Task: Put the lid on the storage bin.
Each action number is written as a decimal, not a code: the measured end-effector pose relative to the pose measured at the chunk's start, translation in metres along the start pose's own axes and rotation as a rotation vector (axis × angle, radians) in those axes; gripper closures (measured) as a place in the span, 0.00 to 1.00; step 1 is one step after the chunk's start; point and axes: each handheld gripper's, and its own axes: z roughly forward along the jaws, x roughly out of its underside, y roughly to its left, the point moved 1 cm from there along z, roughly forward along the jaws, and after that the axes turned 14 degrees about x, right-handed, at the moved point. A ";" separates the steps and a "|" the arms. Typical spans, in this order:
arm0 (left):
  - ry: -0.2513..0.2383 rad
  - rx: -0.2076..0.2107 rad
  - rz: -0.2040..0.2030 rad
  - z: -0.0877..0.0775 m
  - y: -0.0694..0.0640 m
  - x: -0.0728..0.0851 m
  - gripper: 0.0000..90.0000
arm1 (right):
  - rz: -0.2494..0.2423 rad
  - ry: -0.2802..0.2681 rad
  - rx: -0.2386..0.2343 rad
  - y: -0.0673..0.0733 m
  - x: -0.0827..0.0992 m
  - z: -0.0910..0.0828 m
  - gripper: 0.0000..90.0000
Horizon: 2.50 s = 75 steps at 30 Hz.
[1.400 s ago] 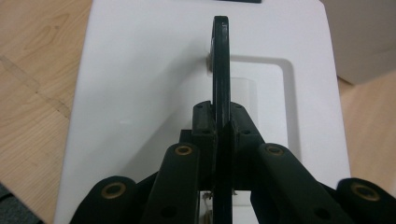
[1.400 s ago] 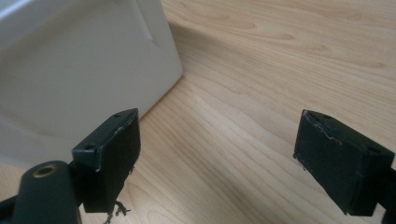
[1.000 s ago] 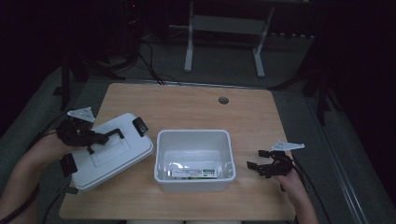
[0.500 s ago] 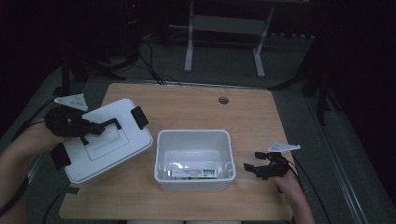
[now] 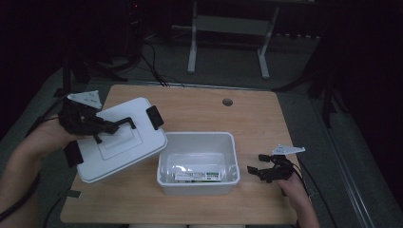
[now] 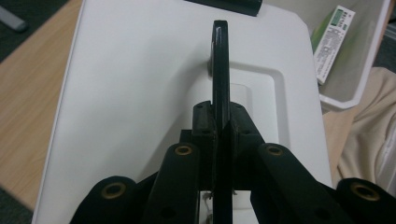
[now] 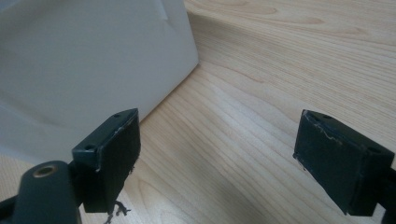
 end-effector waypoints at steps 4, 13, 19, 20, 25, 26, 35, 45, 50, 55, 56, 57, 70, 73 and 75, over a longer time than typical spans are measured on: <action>0.013 0.036 0.020 0.016 -0.001 -0.013 0.93 | -0.003 -0.004 -0.001 0.000 0.001 -0.001 0.16; 0.027 0.101 0.077 0.046 -0.008 -0.043 0.93 | 0.003 -0.010 0.000 -0.001 0.003 -0.004 0.16; 0.046 0.136 0.112 0.066 -0.015 -0.061 0.93 | 0.007 -0.013 -0.001 -0.002 0.004 -0.005 0.16; 0.049 0.140 0.121 0.069 -0.016 -0.065 0.93 | 0.011 -0.012 -0.001 -0.002 0.005 -0.005 0.16; 0.058 0.166 0.147 0.086 -0.023 -0.083 0.93 | 0.012 -0.017 -0.001 -0.003 0.006 -0.007 0.16; 0.063 0.172 0.158 0.088 -0.024 -0.085 0.93 | 0.013 -0.016 0.000 -0.003 0.006 -0.007 0.16; 0.078 0.207 0.207 0.113 -0.039 -0.114 0.93 | 0.014 -0.023 -0.002 -0.004 0.008 -0.009 0.16; 0.118 0.258 0.252 0.143 -0.054 -0.136 0.93 | 0.020 -0.027 -0.004 -0.005 0.008 -0.010 0.16; 0.133 0.272 0.264 0.156 -0.057 -0.143 0.93 | 0.021 -0.032 -0.009 -0.004 0.007 -0.009 0.16; 0.148 0.293 0.276 0.166 -0.057 -0.147 0.93 | 0.019 -0.027 -0.012 -0.003 0.007 -0.008 0.16; 0.155 0.294 0.277 0.167 -0.056 -0.146 0.93 | 0.019 -0.026 -0.012 -0.003 0.007 -0.008 0.16; 0.158 0.295 0.274 0.169 -0.055 -0.145 0.93 | 0.019 -0.028 -0.013 -0.003 0.008 -0.008 0.16; 0.166 0.323 0.251 0.173 -0.043 -0.138 0.93 | 0.026 -0.028 -0.011 -0.005 0.010 -0.010 0.16; 0.169 0.324 0.251 0.175 -0.042 -0.137 0.93 | 0.024 -0.028 -0.011 -0.005 0.010 -0.010 0.16; 0.185 0.320 0.259 0.177 -0.042 -0.137 0.93 | 0.027 -0.027 -0.012 -0.005 0.011 -0.010 0.16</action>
